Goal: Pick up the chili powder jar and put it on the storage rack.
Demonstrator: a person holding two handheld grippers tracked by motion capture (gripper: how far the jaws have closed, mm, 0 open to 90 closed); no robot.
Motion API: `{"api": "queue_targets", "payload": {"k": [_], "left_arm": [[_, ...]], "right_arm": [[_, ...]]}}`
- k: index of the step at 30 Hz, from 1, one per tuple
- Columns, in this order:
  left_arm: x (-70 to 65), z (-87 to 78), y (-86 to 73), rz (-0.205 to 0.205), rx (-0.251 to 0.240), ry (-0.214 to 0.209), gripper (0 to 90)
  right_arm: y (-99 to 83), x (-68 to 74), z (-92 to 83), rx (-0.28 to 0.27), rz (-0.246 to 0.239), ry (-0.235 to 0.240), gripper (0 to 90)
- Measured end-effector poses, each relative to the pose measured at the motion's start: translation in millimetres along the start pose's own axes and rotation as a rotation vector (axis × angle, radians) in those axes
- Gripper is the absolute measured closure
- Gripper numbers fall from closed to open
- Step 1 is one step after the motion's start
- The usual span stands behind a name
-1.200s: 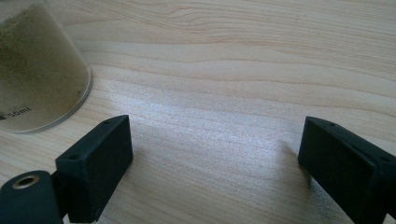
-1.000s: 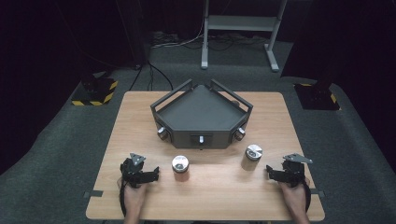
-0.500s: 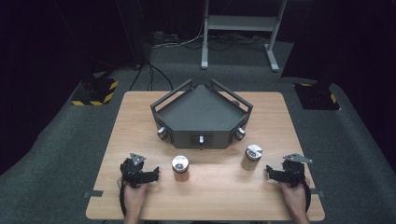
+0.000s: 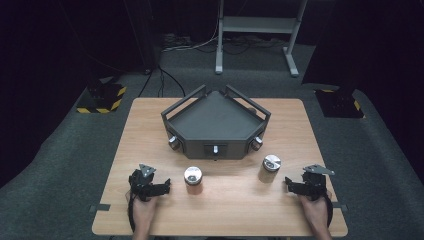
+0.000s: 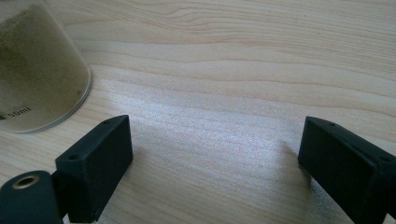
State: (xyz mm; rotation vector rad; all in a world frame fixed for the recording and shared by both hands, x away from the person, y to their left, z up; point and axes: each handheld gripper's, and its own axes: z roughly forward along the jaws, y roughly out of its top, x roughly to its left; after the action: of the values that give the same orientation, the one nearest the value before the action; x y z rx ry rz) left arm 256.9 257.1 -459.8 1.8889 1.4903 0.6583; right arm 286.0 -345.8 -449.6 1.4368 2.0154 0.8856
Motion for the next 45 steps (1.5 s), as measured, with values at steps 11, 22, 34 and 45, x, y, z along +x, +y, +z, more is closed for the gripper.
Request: {"api": "queue_targets", "payload": {"k": [11, 22, 34, 45], "left_arm": [[0.2, 0.1, 0.4, -0.001, 0.002, -0.001, 2.6], [-0.2, 0.0, 0.7, -0.003, 0.003, 0.001, 2.6], [2.1, -7.3, -0.4, 0.034, 0.010, -0.036, 0.4], [2.7, -27.2, -8.0, 0.078, -0.035, -0.128, 0.3]], "right_arm": [[0.1, 0.0, 0.0, 0.000, 0.000, 0.000, 10.0], [0.1, -0.1, 0.0, 0.000, 0.000, 0.000, 10.0], [0.2, -0.1, 0.0, 0.000, 0.000, 0.000, 10.0], [0.1, -0.2, 0.0, 0.000, 0.000, 0.001, 10.0]]}}
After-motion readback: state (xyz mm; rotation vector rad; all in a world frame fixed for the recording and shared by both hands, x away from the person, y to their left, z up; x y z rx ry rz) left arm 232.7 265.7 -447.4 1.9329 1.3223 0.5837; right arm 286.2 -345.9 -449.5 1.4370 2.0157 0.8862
